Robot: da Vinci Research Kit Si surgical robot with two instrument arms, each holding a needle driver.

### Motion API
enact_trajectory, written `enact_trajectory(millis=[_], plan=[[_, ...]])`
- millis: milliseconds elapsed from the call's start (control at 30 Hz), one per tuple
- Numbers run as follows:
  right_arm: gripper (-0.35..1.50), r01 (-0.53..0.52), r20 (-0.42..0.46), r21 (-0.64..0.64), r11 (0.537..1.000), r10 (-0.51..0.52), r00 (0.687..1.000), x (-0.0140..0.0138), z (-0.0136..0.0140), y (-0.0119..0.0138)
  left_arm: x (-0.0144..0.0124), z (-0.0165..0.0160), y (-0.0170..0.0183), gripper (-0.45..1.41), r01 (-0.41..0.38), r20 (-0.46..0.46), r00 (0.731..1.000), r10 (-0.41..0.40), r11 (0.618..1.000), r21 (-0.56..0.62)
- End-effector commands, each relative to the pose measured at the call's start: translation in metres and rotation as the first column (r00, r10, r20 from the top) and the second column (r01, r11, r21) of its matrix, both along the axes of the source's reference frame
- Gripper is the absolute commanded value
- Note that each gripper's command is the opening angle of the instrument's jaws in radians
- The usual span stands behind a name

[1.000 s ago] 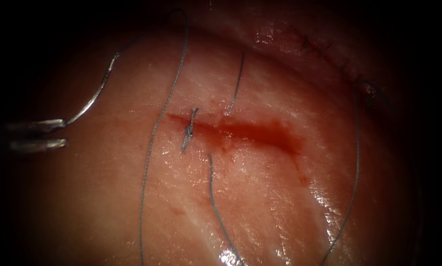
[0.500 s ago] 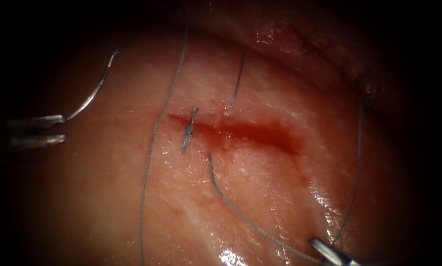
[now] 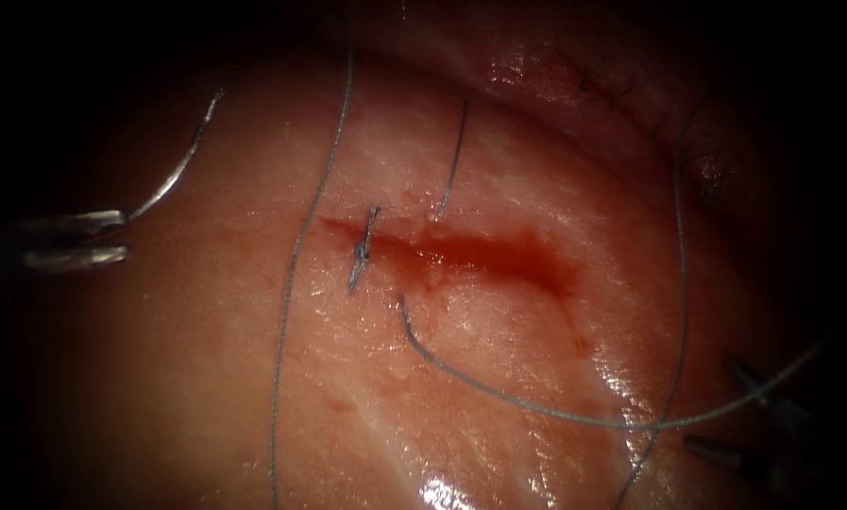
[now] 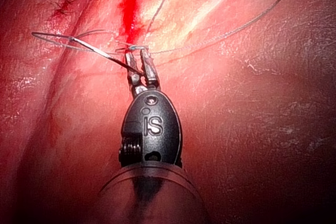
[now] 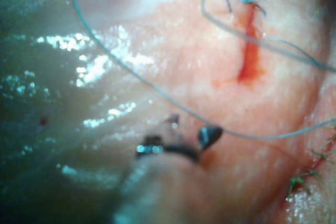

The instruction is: Wound Closure

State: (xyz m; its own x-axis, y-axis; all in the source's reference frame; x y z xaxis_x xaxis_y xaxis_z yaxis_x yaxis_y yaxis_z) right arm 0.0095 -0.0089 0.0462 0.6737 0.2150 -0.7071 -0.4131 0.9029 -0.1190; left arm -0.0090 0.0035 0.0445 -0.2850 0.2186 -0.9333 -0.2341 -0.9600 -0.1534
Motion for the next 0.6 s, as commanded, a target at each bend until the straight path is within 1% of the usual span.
enact_trajectory(millis=[33, 67, 167, 200, 300, 333, 367, 433, 533, 600], plan=[[1.48, 0.0, -0.026, 0.003, 1.0, 0.0, 1.0, 0.0008, 0.0003, -0.0006, -0.0004, 0.0009, -0.0006, -0.45, 0.002, -0.002, 1.0, -0.002, 1.0, 0.002], [1.48, 0.0, -0.039, 0.0, 1.0, 0.0, 0.999, 0.0011, 0.0, -0.0006, -0.0002, 0.0018, -0.0004, -0.45, 0.009, -0.017, 1.0, -0.009, 1.0, -0.001], [1.48, -0.001, -0.054, -0.005, 1.0, 0.001, 0.999, 0.0017, -0.0002, -0.0006, 0.0002, 0.0027, -0.0001, -0.45, 0.014, -0.037, 0.999, -0.014, 1.0, -0.003], [1.48, -0.007, -0.073, -0.016, 1.0, 0.005, 0.997, 0.0021, -0.0003, -0.0007, 0.0007, 0.0031, 0.0001, -0.45, 0.021, -0.05, 0.999, -0.022, 1.0, -0.004], [1.46, -0.031, -0.152, 0.008, 0.999, 0.032, 0.988, 0.0035, -0.0006, -0.0005, 0.0015, 0.0035, 0.0005, -0.45, 0.028, -0.064, 0.998, -0.028, 1.0, -0.004], [1.43, -0.052, -0.226, 0.076, 0.996, 0.068, 0.972, 0.005, -0.0007, -0.0003, 0.0019, 0.0036, 0.0006, -0.45, 0.032, -0.071, 0.997, -0.032, 0.999, -0.004], [1.43, -0.048, -0.243, 0.086, 0.995, 0.068, 0.968, 0.0058, -0.0008, -0.0003, 0.0019, 0.0035, 0.0006, -0.45, 0.034, -0.074, 0.997, -0.034, 0.999, -0.004], [1.45, -0.036, -0.258, 0.086, 0.996, 0.057, 0.964, 0.008, -0.0007, -0.0003, 0.0019, 0.0034, 0.0006, -0.45, 0.04, -0.082, 0.996, -0.04, 0.999, -0.003], [1.45, -0.005, -0.306, 0.08, 0.997, 0.029, 0.951, 0.0114, -0.0005, -0.0003, 0.0018, 0.0033, 0.0006, -0.45, 0.043, -0.086, 0.995, -0.043, 0.999, -0.002], [1.4, 0.003, -0.337, 0.068, 0.998, 0.02, 0.941, 0.0132, -0.0005, 0.0, 0.0018, 0.0033, 0.0006, -0.45, 0.044, -0.087, 0.995, -0.044, 0.999, -0.003]])
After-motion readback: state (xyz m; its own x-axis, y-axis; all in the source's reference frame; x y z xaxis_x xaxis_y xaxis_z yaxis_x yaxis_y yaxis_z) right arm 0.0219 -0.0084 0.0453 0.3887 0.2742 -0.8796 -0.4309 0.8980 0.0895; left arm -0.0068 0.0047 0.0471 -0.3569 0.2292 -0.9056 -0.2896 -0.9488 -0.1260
